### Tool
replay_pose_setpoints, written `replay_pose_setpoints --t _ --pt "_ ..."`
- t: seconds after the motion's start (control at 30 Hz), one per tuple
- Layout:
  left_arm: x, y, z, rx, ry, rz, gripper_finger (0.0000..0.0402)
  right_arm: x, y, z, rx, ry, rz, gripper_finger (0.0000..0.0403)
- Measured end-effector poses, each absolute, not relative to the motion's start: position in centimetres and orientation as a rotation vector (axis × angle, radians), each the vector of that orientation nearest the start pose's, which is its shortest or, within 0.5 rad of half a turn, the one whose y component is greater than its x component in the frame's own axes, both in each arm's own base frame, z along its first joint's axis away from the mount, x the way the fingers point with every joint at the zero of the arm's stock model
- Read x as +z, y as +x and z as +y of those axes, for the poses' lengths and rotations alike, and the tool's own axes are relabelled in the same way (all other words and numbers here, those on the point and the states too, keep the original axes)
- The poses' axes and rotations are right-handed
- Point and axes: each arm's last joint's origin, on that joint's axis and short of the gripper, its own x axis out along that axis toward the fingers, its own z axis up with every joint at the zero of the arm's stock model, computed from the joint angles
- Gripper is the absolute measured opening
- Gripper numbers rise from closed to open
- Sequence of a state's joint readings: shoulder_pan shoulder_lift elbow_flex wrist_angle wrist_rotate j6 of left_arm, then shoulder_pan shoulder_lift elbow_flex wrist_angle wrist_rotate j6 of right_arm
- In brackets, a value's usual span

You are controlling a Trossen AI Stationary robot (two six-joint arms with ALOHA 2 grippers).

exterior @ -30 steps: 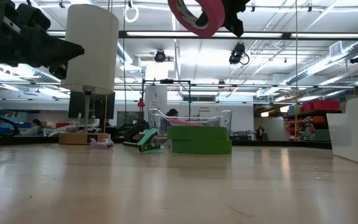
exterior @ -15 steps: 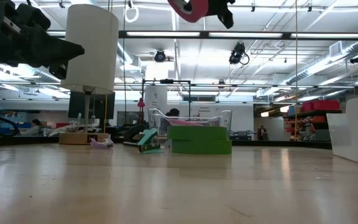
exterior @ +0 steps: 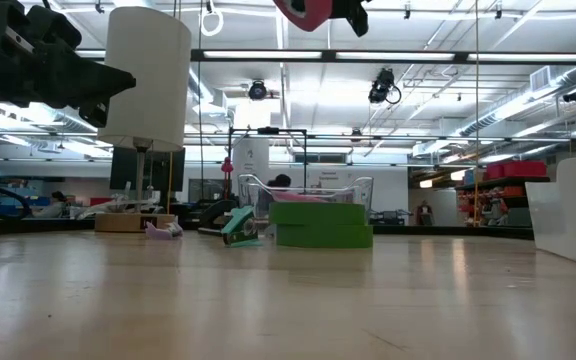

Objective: Pick and place Stapler, Stapler remover, tape
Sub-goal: Put the pink tape into the bottom transparent bin

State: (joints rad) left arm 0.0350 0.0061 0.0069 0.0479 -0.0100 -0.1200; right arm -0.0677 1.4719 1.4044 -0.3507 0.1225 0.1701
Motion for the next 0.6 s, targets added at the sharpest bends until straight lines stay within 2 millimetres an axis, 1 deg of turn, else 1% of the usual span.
replay_pose_setpoints --t 0.1,0.23,0.37,0.43,0.57,0.6 --pt "17.3 9.7 0.4 0.055 -0.119 -0.088 0.0030 37.2 33.0 -2.8 -0.279 0.123 0.381 0.0055" --pt "18.6 9.5 0.4 0.047 -0.118 -0.219 0.0030 37.4 33.0 -2.9 -0.325 0.108 0.356 0.0055" --pt "19.9 9.1 0.4 0.028 -0.152 -0.365 0.0030 37.7 33.1 -2.9 -0.324 0.114 0.326 0.0055" --pt "20.6 8.8 0.4 0.024 -0.194 -0.445 0.0030 37.8 33.2 -2.9 -0.318 0.118 0.316 0.0055" --pt "21.7 8.3 0.6 0.047 -0.384 -0.577 0.0030 37.9 33.2 -2.9 -0.316 0.121 0.296 0.0055" --pt "21.9 8.2 0.7 0.048 -0.416 -0.581 0.0030 38.0 33.2 -2.9 -0.316 0.121 0.291 0.0055"
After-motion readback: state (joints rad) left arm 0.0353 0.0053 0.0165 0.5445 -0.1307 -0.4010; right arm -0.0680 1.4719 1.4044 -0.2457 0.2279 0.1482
